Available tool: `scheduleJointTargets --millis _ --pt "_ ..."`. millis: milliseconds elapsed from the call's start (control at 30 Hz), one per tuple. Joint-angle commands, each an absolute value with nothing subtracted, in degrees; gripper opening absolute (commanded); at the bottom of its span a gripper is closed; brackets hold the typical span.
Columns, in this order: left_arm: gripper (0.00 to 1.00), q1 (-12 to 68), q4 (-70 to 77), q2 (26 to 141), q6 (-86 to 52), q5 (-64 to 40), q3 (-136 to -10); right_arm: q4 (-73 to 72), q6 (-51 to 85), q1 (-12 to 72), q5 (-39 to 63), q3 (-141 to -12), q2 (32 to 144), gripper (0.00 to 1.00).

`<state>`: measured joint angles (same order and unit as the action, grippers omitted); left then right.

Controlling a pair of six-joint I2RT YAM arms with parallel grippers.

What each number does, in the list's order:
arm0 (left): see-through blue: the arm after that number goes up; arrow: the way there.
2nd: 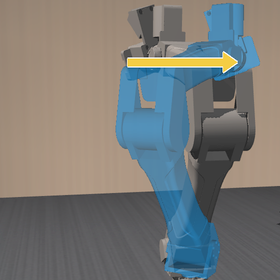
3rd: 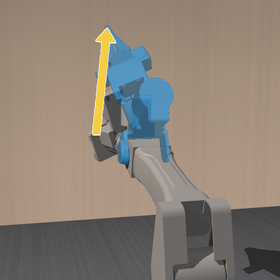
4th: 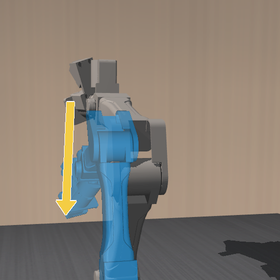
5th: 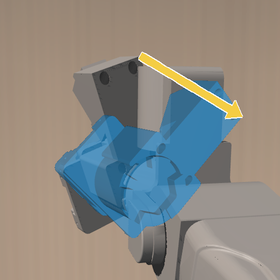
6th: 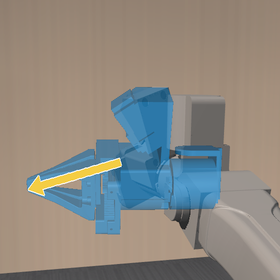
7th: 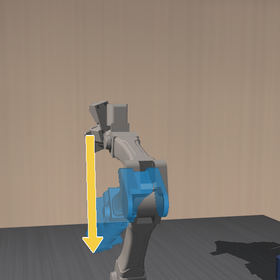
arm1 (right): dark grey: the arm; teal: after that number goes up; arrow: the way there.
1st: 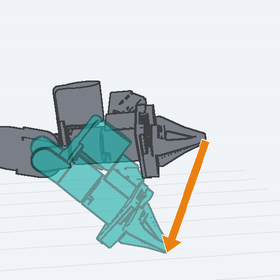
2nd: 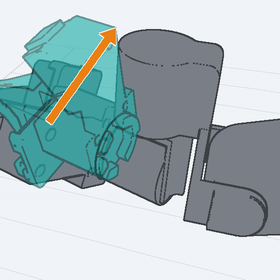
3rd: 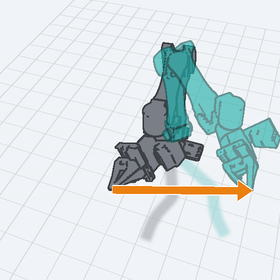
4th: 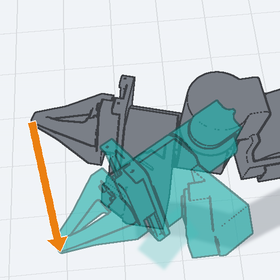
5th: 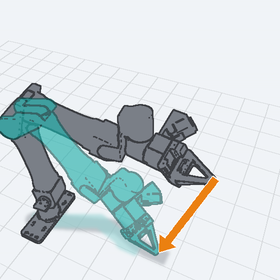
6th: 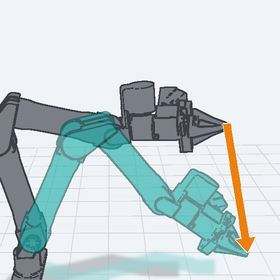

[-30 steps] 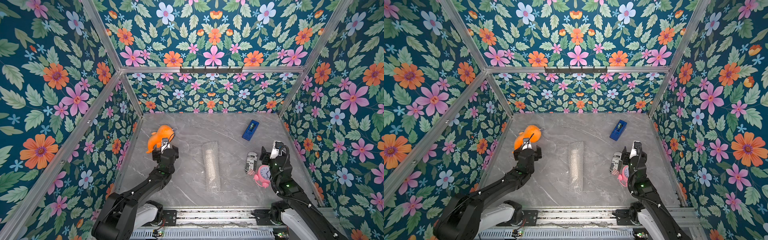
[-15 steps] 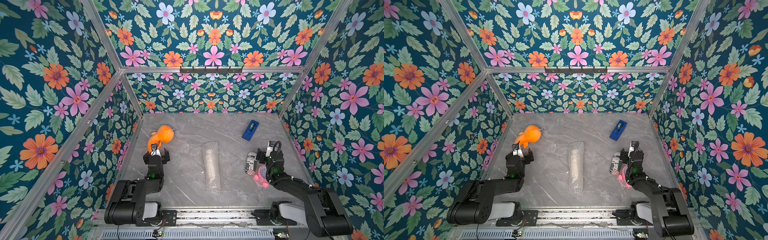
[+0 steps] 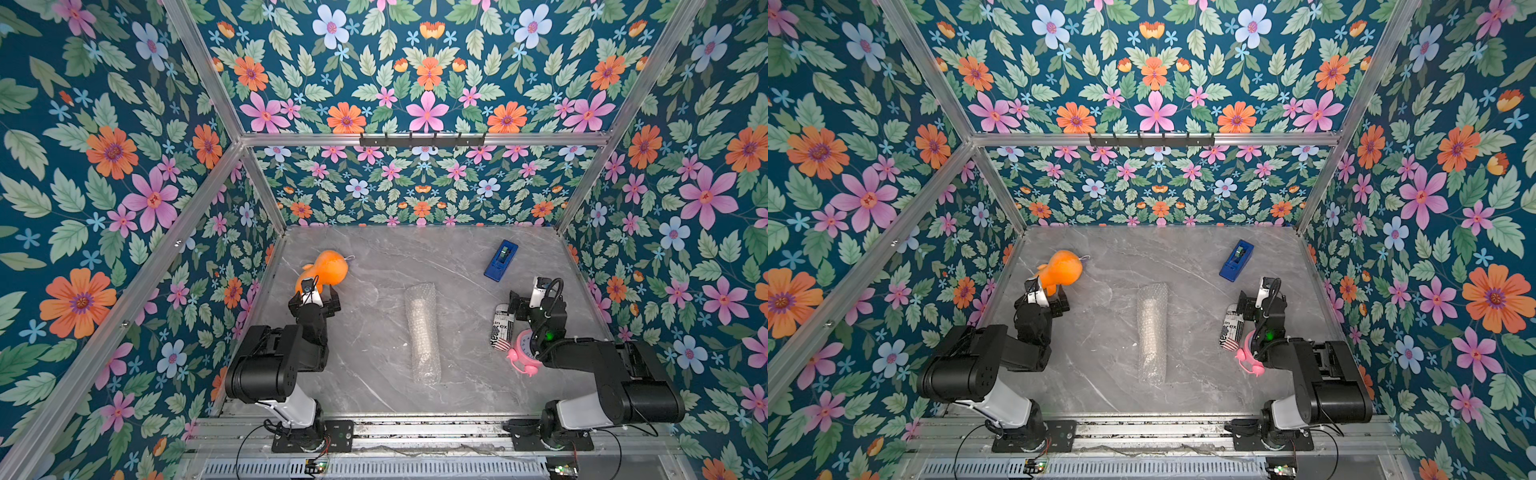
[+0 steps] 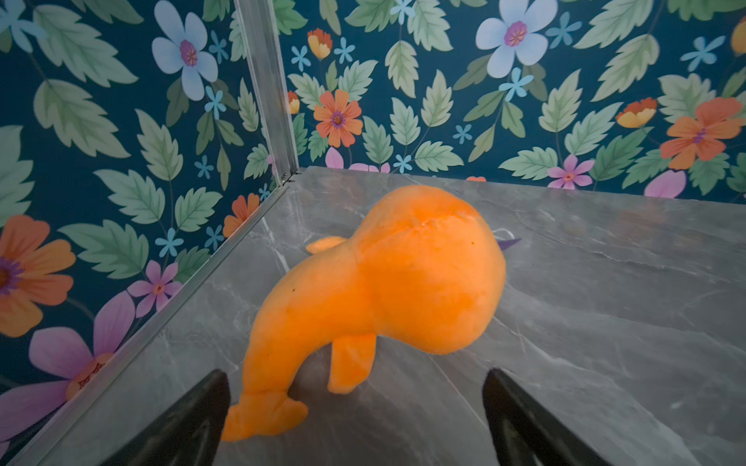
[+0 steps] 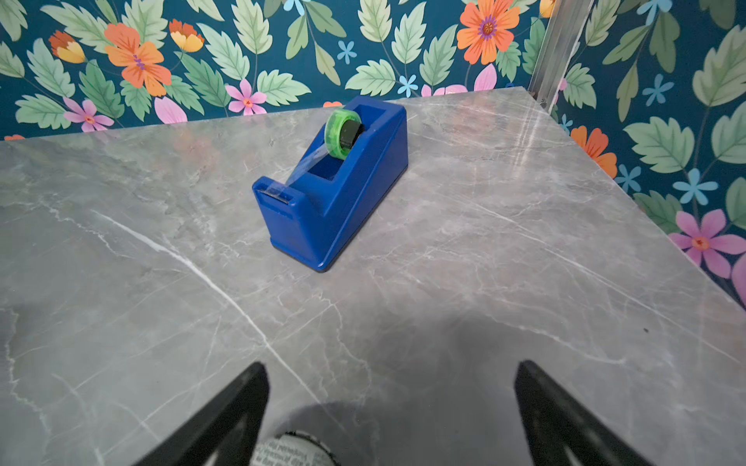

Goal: Wrap vases in bubble wrap
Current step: Reset both arms

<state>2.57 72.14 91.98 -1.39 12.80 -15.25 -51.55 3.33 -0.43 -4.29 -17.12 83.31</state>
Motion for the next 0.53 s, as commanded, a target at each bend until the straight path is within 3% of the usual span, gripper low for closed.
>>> scheduleJointTargets --millis 0,500 --pt "1.00 2.51 71.66 91.84 -2.21 14.94 -15.49 -52.91 3.60 -0.40 -5.21 -17.31 83.23 1.00" --pt "1.00 2.51 71.81 91.86 -2.20 15.01 -15.45 -53.44 3.60 -0.53 -5.36 -17.18 83.32 1.00"
